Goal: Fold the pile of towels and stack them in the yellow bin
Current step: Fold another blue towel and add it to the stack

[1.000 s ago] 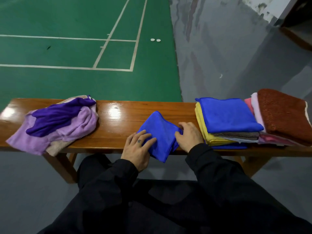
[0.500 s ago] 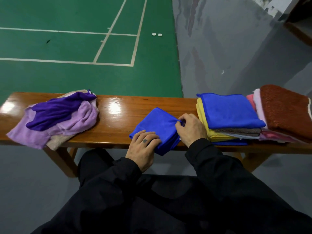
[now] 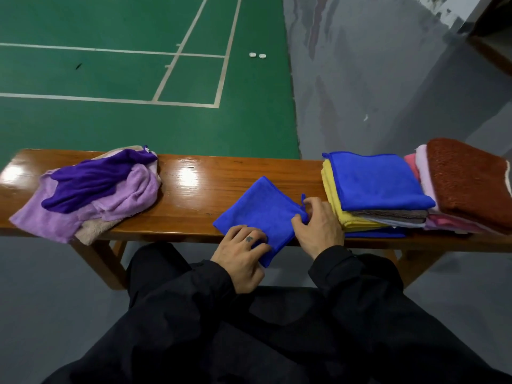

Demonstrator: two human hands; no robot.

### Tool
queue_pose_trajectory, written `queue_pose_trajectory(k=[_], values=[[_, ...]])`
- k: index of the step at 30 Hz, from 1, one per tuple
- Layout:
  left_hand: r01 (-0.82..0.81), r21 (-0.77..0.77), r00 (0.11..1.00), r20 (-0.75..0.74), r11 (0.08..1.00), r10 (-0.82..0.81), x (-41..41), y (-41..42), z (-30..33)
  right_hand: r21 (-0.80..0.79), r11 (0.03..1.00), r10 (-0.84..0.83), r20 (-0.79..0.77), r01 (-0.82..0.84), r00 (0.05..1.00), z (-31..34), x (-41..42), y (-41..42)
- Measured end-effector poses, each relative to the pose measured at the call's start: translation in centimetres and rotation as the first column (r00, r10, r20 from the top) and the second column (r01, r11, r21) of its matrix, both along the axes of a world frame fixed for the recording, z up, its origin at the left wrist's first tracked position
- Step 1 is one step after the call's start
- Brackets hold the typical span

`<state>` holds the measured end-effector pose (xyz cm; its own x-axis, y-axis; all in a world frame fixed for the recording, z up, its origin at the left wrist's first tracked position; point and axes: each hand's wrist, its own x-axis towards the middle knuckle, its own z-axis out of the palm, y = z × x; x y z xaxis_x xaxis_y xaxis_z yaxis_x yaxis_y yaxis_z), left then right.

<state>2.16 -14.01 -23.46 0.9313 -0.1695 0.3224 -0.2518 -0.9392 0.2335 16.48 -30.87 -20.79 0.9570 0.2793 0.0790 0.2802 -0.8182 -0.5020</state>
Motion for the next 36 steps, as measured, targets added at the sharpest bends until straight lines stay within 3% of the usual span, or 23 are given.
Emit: queue_pose_trajectory(k=[3,5,7,9,10,12,14,17,19,20,21,22,23,24,26,28,31,33,36], values=[[-0.021,-0.122,0.997,0.07,0.992,0.03,-0.1,0.1,0.7,0.1,0.993,0.055,0.12,-0.067,0.991,0.4,0.0,0.5],[-0.246,-0.207,0.958,0.096,0.947,0.27,0.8,0.4,0.8,0.103,0.974,0.191,0.108,-0.202,0.976,0.6,0.8,1.3],[-0.618,-0.24,0.782,-0.096,0.748,0.616,2.1,1.0,1.4,0.015,0.958,0.287,-0.015,-0.287,0.958,0.6,2.1,2.7],[-0.821,-0.151,0.56,-0.406,0.551,0.723,3.5,1.8,2.1,-0.09,0.956,0.266,-0.14,-0.28,0.954,0.4,3.4,4.2],[-0.843,-0.104,0.51,-0.47,0.528,0.721,4.0,2.1,2.1,-0.138,0.957,0.231,-0.171,-0.256,0.958,0.3,3.9,4.6],[-0.819,-0.124,0.545,-0.47,0.56,0.694,4.6,2.5,2.1,-0.199,0.956,0.189,-0.148,-0.217,0.971,0.2,4.7,5.1],[-0.737,-0.361,0.674,-0.451,0.571,0.585,4.7,2.6,2.4,-0.191,0.961,0.183,-0.108,-0.201,0.977,0.6,4.8,5.3],[-0.556,-0.733,0.82,-0.405,0.392,0.404,4.2,2.7,3.8,-0.026,0.983,0.171,-0.181,-0.179,0.968,1.5,4.6,4.9],[-0.426,-0.896,0.859,-0.357,0.126,0.367,3.9,2.7,5.1,0.176,0.976,0.169,-0.245,-0.127,0.955,2.2,4.5,4.5],[-0.34,-0.933,0.878,-0.359,-0.118,0.317,3.7,2.5,5.9,0.284,0.954,0.173,-0.274,-0.092,0.946,2.6,4.3,4.3],[-0.239,-0.886,0.912,-0.345,-0.397,0.222,3.5,2.3,6.7,0.395,0.918,0.176,-0.313,-0.041,0.933,2.9,4.1,4.2],[-0.179,-0.766,0.951,-0.296,-0.617,0.091,3.2,2.0,7.2,0.493,0.87,0.178,-0.358,0.024,0.917,3.4,3.9,4.1],[-0.178,-0.647,0.97,-0.242,-0.742,-0.022,2.8,1.6,7.6,0.571,0.816,0.182,-0.399,0.088,0.899,3.8,3.5,3.9],[-0.222,-0.583,0.969,-0.218,-0.782,-0.113,2.2,1.0,7.6,0.63,0.765,0.187,-0.418,0.135,0.889,4.2,3.2,3.7],[-0.356,-0.552,0.933,-0.258,-0.754,-0.251,1.4,-0.6,7.1,0.709,0.682,0.199,-0.414,0.178,0.888,4.8,2.6,3.2],[-0.428,-0.567,0.902,-0.321,-0.703,-0.29,1.5,-2.2,6.9,0.735,0.655,0.2,-0.392,0.175,0.898,5.6,2.3,2.0],[-0.39,-0.634,0.917,-0.336,-0.667,-0.217,2.4,-3.3,7.5,0.783,0.588,0.267,-0.425,0.203,0.865,7.4,1.9,-0.6],[-0.366,-0.724,0.93,-0.316,-0.586,-0.19,3.5,-3.9,8.6,0.795,0.576,0.287,-0.416,0.191,0.863,8.8,1.9,-2.6],[-0.305,-0.853,0.95,-0.24,-0.423,-0.199,7.0,-5.3,11.1,0.761,0.639,0.18,-0.294,0.116,0.939,11.0,3.7,-5.5]])
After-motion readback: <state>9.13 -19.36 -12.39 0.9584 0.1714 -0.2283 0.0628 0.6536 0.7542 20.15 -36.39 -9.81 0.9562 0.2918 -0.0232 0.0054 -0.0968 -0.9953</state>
